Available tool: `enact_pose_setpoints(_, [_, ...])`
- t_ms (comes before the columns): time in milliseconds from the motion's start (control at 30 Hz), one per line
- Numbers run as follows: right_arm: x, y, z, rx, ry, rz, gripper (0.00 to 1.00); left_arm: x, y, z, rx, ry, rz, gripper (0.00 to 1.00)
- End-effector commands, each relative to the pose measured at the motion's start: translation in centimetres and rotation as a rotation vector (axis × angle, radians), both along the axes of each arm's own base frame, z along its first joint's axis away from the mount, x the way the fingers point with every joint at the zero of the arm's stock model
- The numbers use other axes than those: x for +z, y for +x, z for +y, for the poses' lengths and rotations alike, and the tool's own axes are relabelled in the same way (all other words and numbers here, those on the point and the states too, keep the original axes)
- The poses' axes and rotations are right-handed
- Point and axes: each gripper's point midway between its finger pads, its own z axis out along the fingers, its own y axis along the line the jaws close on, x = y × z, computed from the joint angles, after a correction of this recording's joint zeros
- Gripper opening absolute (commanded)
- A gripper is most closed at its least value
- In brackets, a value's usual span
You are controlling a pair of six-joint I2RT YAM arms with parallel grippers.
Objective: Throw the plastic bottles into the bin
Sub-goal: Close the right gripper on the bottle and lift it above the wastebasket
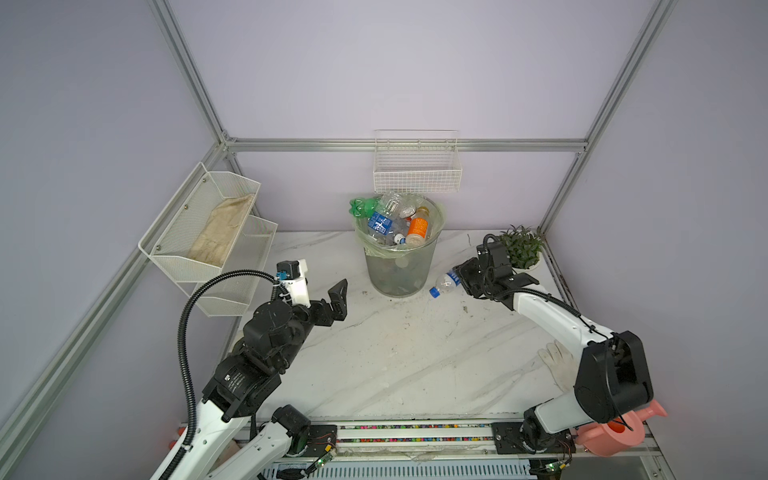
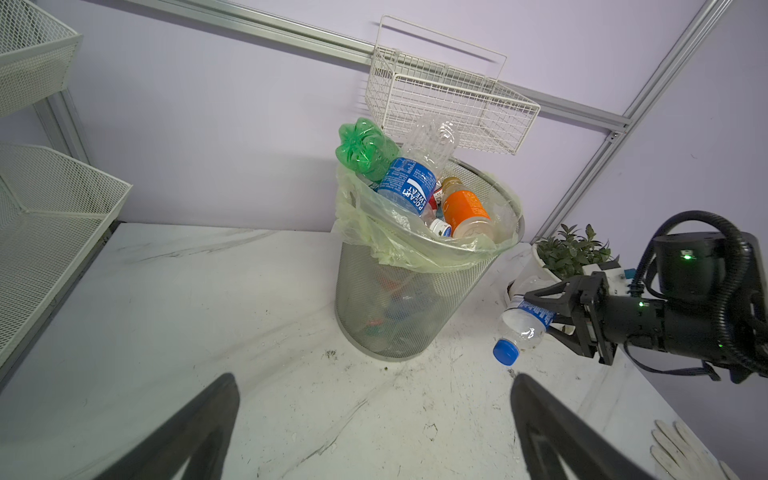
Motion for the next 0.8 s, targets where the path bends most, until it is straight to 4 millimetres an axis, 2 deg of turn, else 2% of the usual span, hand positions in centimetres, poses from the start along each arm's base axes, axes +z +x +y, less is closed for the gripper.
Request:
enact_pose_setpoints(0, [4.7,0.0,-0.8,-0.041,0.034,-0.175,0.0,-1.0,0.0,0.0,0.003,0.01,0.01,1.0])
enact_pose_setpoints(200, [12.5,-1.7,-3.3,-0.097,-0.007,-0.378,0.0,-0.8,-0.1,0.0,0.003,0.0,0.004,1.0])
enact_pose_setpoints(433, [20.6,-4.4,-3.9,-0.041,-0.114,-0.609,0.0,-0.6,0.1,-0.3,-0.007,-0.011,-0.002,1.0])
enact_pose_setpoints(567, [24.9,-6.8,-2.7,0.033,-0.137,-0.766,0.0,-0.4,0.3,-1.0,-0.043,-0.022,-0.016,1.0])
enact_pose_setpoints(633, [26.4,-7.8,-1.8,0.068,-0.147,-0.82,0.0,0.0,0.2,-1.7,-0.077,-0.033,-0.035,1.0])
enact_pose_setpoints(767, [27.7,-8.6,-0.2,0.13,-0.19,-0.867,0.0,1.0,-0.2,-2.9,-0.149,-0.071,-0.09,1.0])
